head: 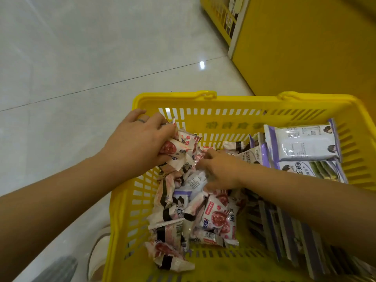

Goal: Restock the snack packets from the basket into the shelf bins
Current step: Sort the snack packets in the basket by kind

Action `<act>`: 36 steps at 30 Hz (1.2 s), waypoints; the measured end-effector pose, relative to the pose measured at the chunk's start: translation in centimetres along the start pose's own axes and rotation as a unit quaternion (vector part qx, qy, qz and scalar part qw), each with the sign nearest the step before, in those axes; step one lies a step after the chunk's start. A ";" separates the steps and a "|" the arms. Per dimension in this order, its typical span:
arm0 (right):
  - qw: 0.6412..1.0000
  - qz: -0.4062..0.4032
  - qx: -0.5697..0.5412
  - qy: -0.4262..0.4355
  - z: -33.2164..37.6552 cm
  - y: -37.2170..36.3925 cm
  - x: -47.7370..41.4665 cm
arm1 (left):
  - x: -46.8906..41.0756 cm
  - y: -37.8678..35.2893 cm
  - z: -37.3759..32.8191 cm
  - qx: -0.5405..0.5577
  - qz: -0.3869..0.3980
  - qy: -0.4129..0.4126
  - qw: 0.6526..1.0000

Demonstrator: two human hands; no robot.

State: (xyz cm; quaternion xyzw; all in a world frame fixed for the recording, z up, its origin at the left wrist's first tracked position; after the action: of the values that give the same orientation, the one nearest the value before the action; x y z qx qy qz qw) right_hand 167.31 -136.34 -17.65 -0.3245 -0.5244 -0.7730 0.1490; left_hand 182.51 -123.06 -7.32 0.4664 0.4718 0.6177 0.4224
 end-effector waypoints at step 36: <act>0.959 -0.174 0.215 -0.057 -3.6 2.6 8.9 | -2.2 -6.1 -7.8 -0.212 0.255 -0.220 0.917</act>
State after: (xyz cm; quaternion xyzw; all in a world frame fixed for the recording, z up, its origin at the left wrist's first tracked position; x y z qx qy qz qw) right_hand 160.93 -139.67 -10.76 -0.2322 -0.7342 -0.6362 0.0480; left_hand 175.88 -125.48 -14.61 0.5939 0.0900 0.6721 0.4329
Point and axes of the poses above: each hand's wrist, its own x-axis away from the middle knuckle, its own y-axis out of the back of the hand, z = x × y, the point moved 2 cm from there along -x, towards the middle knuckle, and after that the axes turned 3 degrees about z, right-handed, at the moved point
